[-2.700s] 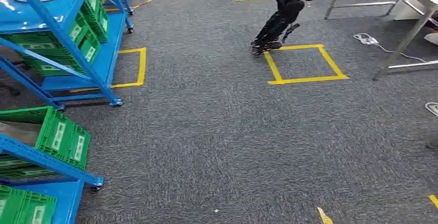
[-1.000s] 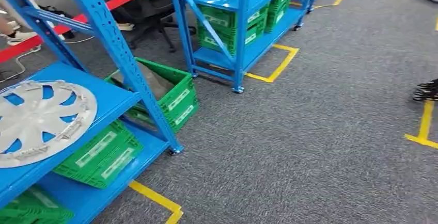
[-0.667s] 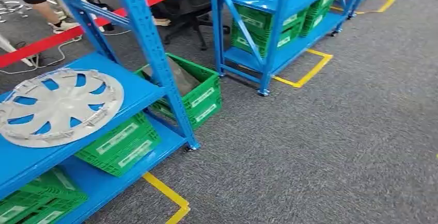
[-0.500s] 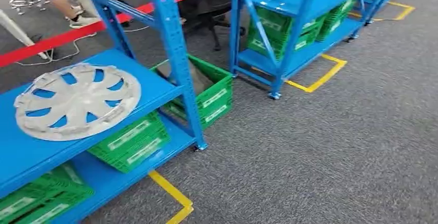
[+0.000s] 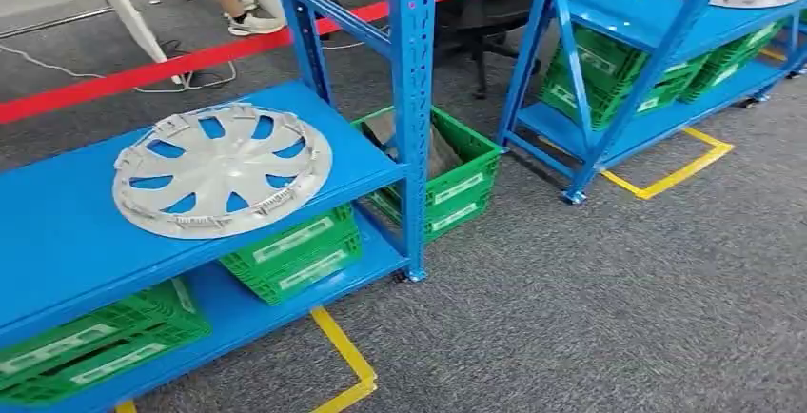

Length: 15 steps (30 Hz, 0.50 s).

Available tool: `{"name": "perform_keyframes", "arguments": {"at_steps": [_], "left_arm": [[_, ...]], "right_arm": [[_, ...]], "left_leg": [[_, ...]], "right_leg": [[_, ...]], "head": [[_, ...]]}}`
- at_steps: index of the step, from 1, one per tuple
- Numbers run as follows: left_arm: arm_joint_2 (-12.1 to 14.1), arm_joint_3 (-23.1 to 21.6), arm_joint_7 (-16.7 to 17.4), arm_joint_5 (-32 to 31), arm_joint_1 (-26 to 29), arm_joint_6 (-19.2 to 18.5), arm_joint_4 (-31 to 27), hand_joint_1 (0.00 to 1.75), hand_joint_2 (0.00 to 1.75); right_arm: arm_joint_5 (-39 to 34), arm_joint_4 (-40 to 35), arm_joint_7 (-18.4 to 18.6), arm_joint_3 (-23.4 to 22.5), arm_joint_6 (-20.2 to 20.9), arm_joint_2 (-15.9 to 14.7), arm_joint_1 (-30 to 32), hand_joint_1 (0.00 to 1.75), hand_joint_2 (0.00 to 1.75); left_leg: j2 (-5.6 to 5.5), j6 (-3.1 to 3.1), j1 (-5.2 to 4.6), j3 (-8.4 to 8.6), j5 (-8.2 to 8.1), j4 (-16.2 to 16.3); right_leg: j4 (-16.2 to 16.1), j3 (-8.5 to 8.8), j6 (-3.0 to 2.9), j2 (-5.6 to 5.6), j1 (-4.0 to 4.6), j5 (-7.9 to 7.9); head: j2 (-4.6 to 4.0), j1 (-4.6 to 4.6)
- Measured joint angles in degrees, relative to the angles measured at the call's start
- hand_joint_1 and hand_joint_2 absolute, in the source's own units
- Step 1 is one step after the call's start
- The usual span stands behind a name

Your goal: Take the parts from the cabinet and place them on the table.

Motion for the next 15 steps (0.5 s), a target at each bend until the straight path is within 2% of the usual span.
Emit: {"name": "perform_keyframes", "arguments": {"at_steps": [1, 2, 3, 4, 5, 6, 7, 8, 9, 10, 11, 12, 13, 15], "left_arm": [[0.0, 0.0, 0.1, 0.0, 0.1, 0.0, -0.1, 0.0, 0.0], [0.2, 0.0, 0.1, 0.0, 0.2, 0.0, -0.3, 0.0, 0.0], [0.4, 0.0, 0.1, 0.0, 0.2, 0.0, -0.6, 0.0, 0.0], [0.5, 0.0, 0.2, 0.0, 0.0, 0.0, -0.6, 0.0, 0.0], [0.5, 0.0, 0.2, 0.0, -0.2, 0.0, -0.6, 0.0, 0.0], [0.4, 0.0, 0.2, 0.0, -0.4, 0.0, -0.6, 0.0, 0.0], [0.3, -0.1, 0.2, 0.0, -0.5, 0.0, -0.6, 0.0, 0.0], [0.3, -0.1, 0.2, 0.0, -0.5, 0.0, -0.6, 0.0, 0.0], [0.2, -0.3, 0.1, 0.1, -0.5, 0.0, -0.6, 0.0, 0.0], [0.2, -0.3, -0.5, 0.5, -0.6, 0.0, -0.6, 0.0, 0.0], [0.2, -0.4, -1.7, 0.6, -0.7, 0.0, -0.6, 0.0, 0.0], [0.0, -0.4, -4.0, 1.3, -0.8, 0.0, -0.4, 0.0, 0.0], [-0.4, -0.3, -5.8, 1.8, -1.1, 0.0, 0.2, 0.0, 0.0], [-1.2, -0.3, -8.8, 3.0, -1.1, 0.0, 1.8, 0.0, 0.0]], "right_arm": [[0.0, 0.0, -0.1, 0.0, 0.0, 0.0, 0.0, 0.0, 0.0], [0.0, 0.0, -0.1, 0.0, 0.0, 0.0, -0.1, 0.0, 0.0], [0.0, 0.0, -0.1, 0.0, 0.0, 0.0, 0.0, 0.0, 0.0], [0.0, 0.0, -0.2, 0.0, 0.0, 0.0, 0.1, 0.0, 0.0], [0.0, 0.0, -0.2, 0.0, 0.0, 0.0, 0.2, 0.0, 0.0], [0.2, 0.0, -0.1, 0.0, 0.0, 0.0, 0.4, 0.0, 0.0], [0.6, 0.0, 0.2, -0.1, 0.0, 0.0, 0.6, 0.0, 0.0], [1.1, 0.0, 0.5, -0.4, 0.0, 0.0, 0.9, 0.0, 0.0], [1.6, 0.0, 0.6, -1.0, 0.0, 0.0, 1.2, 0.0, 0.0], [2.0, 0.0, 0.8, -1.6, 0.0, 0.0, 1.7, 0.0, 0.0], [2.3, 0.0, 1.1, -2.3, 0.0, 0.0, 2.2, 0.0, 0.0], [2.8, -0.1, 1.4, -3.0, 0.0, 0.0, 2.9, 0.0, 0.0], [3.2, -0.2, 1.6, -3.5, 0.0, 0.1, 3.3, 0.0, 0.0], [3.7, -0.3, 2.3, -4.6, 0.0, 0.1, 3.8, 0.0, 0.0]], "left_leg": [[-0.59, -0.23, 0.01, -0.11, 0.03, 0.1], [0.4, -0.4, 0.01, -0.14, -0.47, 0.5], [4.1, -0.79, -0.35, -1.07, -1.88, 2.5], [5.82, -1.08, -0.28, -2.82, -3.96, 6.1], [6.74, -1.25, -0.21, -5.12, -6.2, 10.9], [7.08, -1.34, -0.13, -7.23, -7.7, 15.2], [7.14, -1.35, -0.07, -8.34, -7.91, 17.3], [7.17, -1.31, -0.07, -8.02, -6.78, 16.7], [7.31, -1.18, -0.08, -6.6, -4.54, 13.8], [7.94, -0.88, -0.17, -4.25, -1.75, 9.1], [9.66, -0.38, -0.4, -1.79, 0.58, 4.2], [12.92, 0.1, -1.05, -0.23, 0.11, 1.3], [12.88, 0.42, -1.36, -0.19, -0.06, 0.5], [11.55, 0.83, -1.42, -0.44, -0.06, 0.7]], "right_leg": [[-0.3, 0.06, -0.35, -0.68, -0.14, 0.21], [-0.5, 0.16, -0.79, -1.5, -0.43, 0.41], [-0.6, 0.28, -1.08, -2.1, -0.35, 0.32], [-0.6, 0.29, -1.46, -2.91, -0.28, 0.21], [-0.6, 0.33, -1.63, -3.78, -0.16, 0.1], [-0.6, 0.35, -1.75, -4.71, -0.06, 0.0], [-0.6, 0.41, -1.86, -5.56, 0.0, -0.1], [-0.6, 0.59, -1.86, -6.31, 0.05, -0.27], [-0.6, 0.81, -1.79, -7.04, 0.06, -0.47], [-0.6, 1.2, -1.71, -7.78, 0.13, -0.69], [-0.6, 1.61, -1.5, -8.45, 0.17, -0.93], [-0.6, 1.22, -1.2, -9.18, 0.28, -1.21], [-0.5, 1.73, -0.82, -9.79, 0.54, -1.64], [-1.0, 1.94, -0.42, -11.28, 0.52, -1.62]], "head": [[0.0, 0.05], [0.0, -0.02], [0.0, -0.31], [0.0, -0.48], [0.0, -0.44], [0.0, -0.44], [0.0, -0.44], [0.0, -0.44], [0.0, -0.44], [0.0, -0.46], [0.0, -0.44], [0.0, -0.39], [0.0, -0.5], [0.0, -0.5]]}}
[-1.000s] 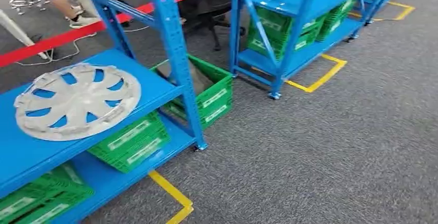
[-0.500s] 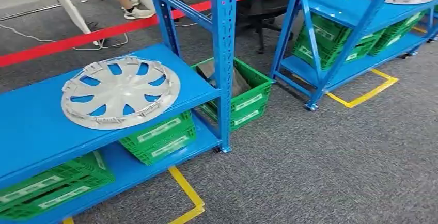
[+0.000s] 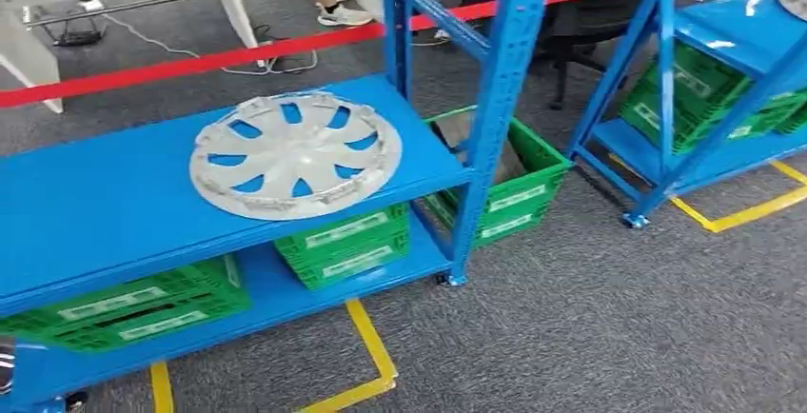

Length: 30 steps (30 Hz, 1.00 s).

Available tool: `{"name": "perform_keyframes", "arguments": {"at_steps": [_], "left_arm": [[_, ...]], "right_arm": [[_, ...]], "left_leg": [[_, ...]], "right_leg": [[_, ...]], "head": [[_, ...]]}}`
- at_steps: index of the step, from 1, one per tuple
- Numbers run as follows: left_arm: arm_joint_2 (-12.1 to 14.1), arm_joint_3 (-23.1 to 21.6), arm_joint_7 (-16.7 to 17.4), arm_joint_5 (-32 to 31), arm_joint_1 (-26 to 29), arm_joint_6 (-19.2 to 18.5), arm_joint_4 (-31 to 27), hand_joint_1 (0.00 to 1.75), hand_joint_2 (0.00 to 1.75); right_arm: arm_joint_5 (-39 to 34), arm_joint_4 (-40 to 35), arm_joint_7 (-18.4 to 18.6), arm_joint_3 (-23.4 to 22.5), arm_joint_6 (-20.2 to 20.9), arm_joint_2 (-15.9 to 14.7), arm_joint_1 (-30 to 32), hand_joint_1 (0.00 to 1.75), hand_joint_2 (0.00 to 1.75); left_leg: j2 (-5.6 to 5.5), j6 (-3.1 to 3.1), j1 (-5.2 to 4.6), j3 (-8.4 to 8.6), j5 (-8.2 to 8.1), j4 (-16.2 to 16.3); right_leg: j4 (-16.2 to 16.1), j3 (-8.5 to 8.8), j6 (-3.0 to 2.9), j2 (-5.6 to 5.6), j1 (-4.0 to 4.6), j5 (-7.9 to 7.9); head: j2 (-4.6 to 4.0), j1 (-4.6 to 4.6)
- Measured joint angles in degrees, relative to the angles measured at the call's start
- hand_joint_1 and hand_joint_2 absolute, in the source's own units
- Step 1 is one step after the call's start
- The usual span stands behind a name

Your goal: Take the parts from the cabinet and place them on the table.

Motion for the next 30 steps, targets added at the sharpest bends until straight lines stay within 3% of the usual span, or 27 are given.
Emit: {"name": "perform_keyframes", "arguments": {"at_steps": [1, 2, 3, 4, 5, 6, 7, 8, 10, 11, 12, 13, 14, 16, 17, 18, 19, 21, 22, 23, 24, 26, 27, 28, 30], "left_arm": [[-0.4, 0.0, -0.6, 0.5, 0.1, 0.0, 0.7, 0.0, 0.0], [-0.8, 0.0, -0.9, 0.8, 0.1, -0.1, 1.3, 0.0, 0.0], [-1.1, -0.1, -1.2, 1.1, 0.1, -0.2, 1.8, 0.0, 0.0], [-1.4, -0.1, -1.5, 1.3, -0.2, -0.2, 2.4, 0.0, 0.0], [-1.9, -0.1, -1.6, 1.6, -0.6, -0.3, 2.9, 0.0, 0.0], [-2.3, -0.1, -1.6, 1.6, -0.7, -0.3, 3.2, 0.0, 0.0], [-2.6, -0.1, -1.7, 1.6, -0.8, -0.3, 3.5, 0.0, 0.0], [-2.8, -0.1, -1.7, 1.6, -0.9, -0.3, 3.9, 0.0, 0.0], [-3.1, -0.1, -1.7, 1.6, -1.0, -0.4, 4.5, 0.0, 0.0], [-3.3, -0.1, -1.9, 1.7, -1.0, -0.4, 4.7, 0.0, 0.0], [-3.5, -0.1, -2.1, 2.0, -1.1, -0.6, 5.0, 0.0, 0.0], [-3.6, -0.2, -2.3, 2.3, -1.4, -0.6, 5.2, 0.0, 0.0], [-3.7, -0.2, -2.8, 2.6, -1.5, -0.7, 5.4, 0.0, 0.0], [-3.8, -0.3, -3.1, 3.0, -1.5, -0.7, 5.8, 0.0, 0.0], [-3.8, -0.4, -3.2, 3.1, -1.5, -0.7, 6.1, 0.0, 0.0], [-3.9, -0.4, -3.3, 3.2, -1.5, -0.7, 6.2, 0.0, 0.0], [-3.9, -0.5, -3.4, 3.4, -1.7, -0.7, 6.3, 0.0, 0.0], [-4.0, -0.5, -3.6, 3.5, -2.0, -0.7, 6.6, 0.0, 0.0], [-4.2, -0.5, -3.7, 3.5, -2.0, -0.7, 6.7, 0.0, 0.0], [-4.2, -0.5, -3.7, 3.5, -2.0, -0.6, 6.8, 0.0, 0.0], [-4.3, -0.6, -3.7, 3.5, -1.8, -0.6, 6.9, 0.0, 0.0], [-4.3, -0.7, -3.7, 3.5, -1.8, -0.5, 7.1, 0.0, 0.0], [-4.3, -0.7, -3.7, 3.5, -1.9, -0.5, 7.2, 0.0, 0.0], [-4.3, -0.7, -3.7, 3.7, -2.2, -0.5, 7.3, 0.0, 0.0], [-4.4, -0.7, -4.0, 4.2, -2.3, -0.4, 7.4, 0.0, 0.0]], "right_arm": [[0.3, -0.1, 0.2, -0.6, 0.0, 0.0, 0.2, 0.0, 0.0], [0.4, -0.2, 0.3, -1.1, 0.0, 0.0, 0.5, 0.0, 0.0], [0.6, -0.2, 0.3, -1.6, 0.0, 0.0, 0.8, 0.0, 0.0], [0.9, -0.3, 0.4, -1.9, 0.0, 0.0, 1.2, 0.0, 0.0], [1.0, -0.3, 0.7, -2.2, 0.0, 0.0, 1.5, 0.0, 0.0], [1.1, -0.3, 0.7, -2.4, 0.0, 0.0, 1.8, 0.0, 0.0], [1.2, -0.3, 0.7, -2.5, 0.0, 0.0, 1.9, 0.0, 0.0], [1.2, -0.3, 0.7, -2.7, 0.0, 0.1, 2.1, 0.0, 0.0], [1.2, -0.3, 0.8, -3.1, 0.0, 0.2, 2.4, 0.0, 0.0], [1.3, -0.3, 0.8, -3.3, 0.0, 0.2, 2.5, 0.0, 0.0], [1.4, -0.2, 0.9, -3.5, 0.0, 0.2, 2.5, 0.0, 0.0], [1.4, -0.3, 0.9, -3.5, 0.0, 0.3, 2.7, 0.0, 0.0], [1.4, -0.3, 0.8, -3.6, 0.0, 0.3, 2.7, 0.0, 0.0], [1.3, -0.3, 0.7, -3.9, 0.0, 0.3, 2.7, 0.0, 0.0], [1.3, -0.3, 0.6, -4.0, 0.0, 0.3, 2.7, 0.0, 0.0], [1.3, -0.3, 0.5, -4.1, 0.0, 0.3, 2.8, 0.0, 0.0], [1.4, -0.3, 0.3, -4.1, 0.0, 0.3, 2.8, 0.0, 0.0], [1.3, -0.3, 0.2, -4.1, 0.0, 0.3, 3.0, 0.0, 0.0], [1.3, -0.3, 0.1, -4.1, 0.0, 0.3, 3.0, 0.0, 0.0], [1.1, -0.3, 0.0, -4.1, 0.0, 0.3, 3.0, 0.0, 0.0], [1.0, -0.3, -0.2, -4.1, 0.0, 0.3, 3.0, 0.0, 0.0], [0.7, -0.3, -0.3, -4.1, 0.0, 0.3, 3.0, 0.0, 0.0], [0.7, -0.3, -0.3, -4.1, 0.0, 0.3, 2.9, 0.0, 0.0], [0.5, -0.3, -0.4, -4.1, 0.0, 0.3, 2.9, 0.0, 0.0], [0.2, -0.2, -0.6, -4.1, 0.0, 0.3, 2.6, 0.0, 0.0]], "left_leg": [[-0.71, 0.24, 0.01, -0.07, 0.11, -0.2], [-1.41, 0.82, 0.67, 0.52, 0.7, -1.1], [-1.95, 1.06, 0.71, 0.56, 0.86, -1.3], [-2.53, 1.28, 0.74, 0.42, 0.97, -1.3], [-3.46, 1.29, 0.78, 0.34, 0.97, -1.2], [-4.26, 1.35, 0.76, 0.31, 0.94, -1.2], [-4.96, 1.36, 0.76, 0.36, 0.93, -1.2], [-5.88, 1.37, 0.77, 0.5, 0.9, -1.2], [-7.55, 1.17, 0.84, 0.83, 0.71, -1.1], [-8.36, 0.91, 0.92, 1.0, 0.5, -0.9], [-8.97, 0.63, 0.96, 0.73, 0.3, -0.7], [-9.64, 0.31, 0.68, 0.44, 0.14, -0.1], [-10.44, -0.05, 0.9, 0.11, 0.39, -0.3], [-11.83, -0.79, 1.29, -0.18, 0.87, -0.6], [-12.05, -1.01, 1.25, -0.28, 0.63, -0.4], [-8.3, -1.37, 0.95, -0.65, -0.21, 0.7], [-5.87, -1.7, 0.94, -2.06, -2.1, 3.7], [-4.47, -2.1, 1.22, -6.48, -6.3, 12.8], [-4.39, -2.21, 1.33, -8.11, -7.28, 16.1], [-4.37, -2.22, 1.4, -8.61, -6.9, 17.1], [-4.29, -2.15, 1.4, -7.71, -5.24, 15.4], [-3.32, -1.63, 1.27, -2.97, -0.48, 6.5], [-0.77, -1.07, 0.93, -0.39, 1.02, 1.9], [1.53, -0.73, 0.23, 0.47, -0.03, -0.2], [0.02, -0.16, 0.19, 0.11, 0.23, -0.1]], "right_leg": [[-0.3, 1.19, 0.21, -0.69, 0.03, 0.03], [0.0, 1.08, 0.72, 0.49, -0.07, -0.44], [1.1, 0.51, 0.86, 4.39, -0.24, -1.48], [4.2, -1.01, 0.89, 6.49, -0.31, -3.41], [9.5, -3.63, 0.94, 7.49, -0.31, -5.85], [14.1, -6.13, 1.03, 7.77, -0.29, -7.56], [16.9, -7.81, 1.1, 7.82, -0.24, -7.99], [17.0, -8.44, 1.13, 7.83, -0.28, -6.79], [10.1, -6.11, 1.14, 8.14, -0.46, -1.32], [4.4, -3.79, 1.18, 9.45, -0.69, 1.92], [1.8, -2.51, 1.12, 12.67, -1.02, 2.04], [0.7, -2.27, 1.1, 13.99, -1.17, 1.64], [1.0, -2.0, 0.77, 12.87, -1.0, 1.76], [1.0, -1.84, 0.13, 11.7, -0.64, 1.9], [0.5, -1.68, -0.38, 10.8, -1.1, 2.21], [0.4, -1.5, -0.72, 10.02, -1.03, 2.24], [0.4, -1.5, -1.15, 9.24, -0.98, 2.12], [0.4, -1.49, -1.44, 7.38, -0.79, 1.93], [0.4, -1.52, -1.53, 6.57, -0.71, 1.86], [0.4, -1.51, -1.56, 5.69, -0.68, 1.74], [0.4, -1.62, -1.53, 4.87, -0.63, 1.59], [0.4, -1.24, -1.35, 3.34, -0.54, 1.14], [0.4, -0.84, -1.16, 2.69, -0.49, 0.9], [0.5, -0.55, -0.67, 2.03, -0.1, 0.48], [0.3, -0.2, -0.2, 0.73, -0.12, 0.33]], "head": [[0.0, 0.05], [0.0, 0.02], [0.0, 0.31], [0.0, 0.42], [0.0, 0.51], [0.0, 0.48], [0.0, 0.52], [0.0, 0.46], [0.0, 0.46], [0.0, 0.5], [0.0, 0.46], [0.0, 0.5], [0.0, 0.46], [0.0, 0.44], [0.0, 0.46], [0.0, 0.28], [0.0, -0.22], [0.0, -0.2], [0.0, -0.2], [0.0, -0.17], [0.0, -0.22], [0.0, -0.2], [0.0, -0.17], [0.0, -0.2], [0.0, -0.2]]}}
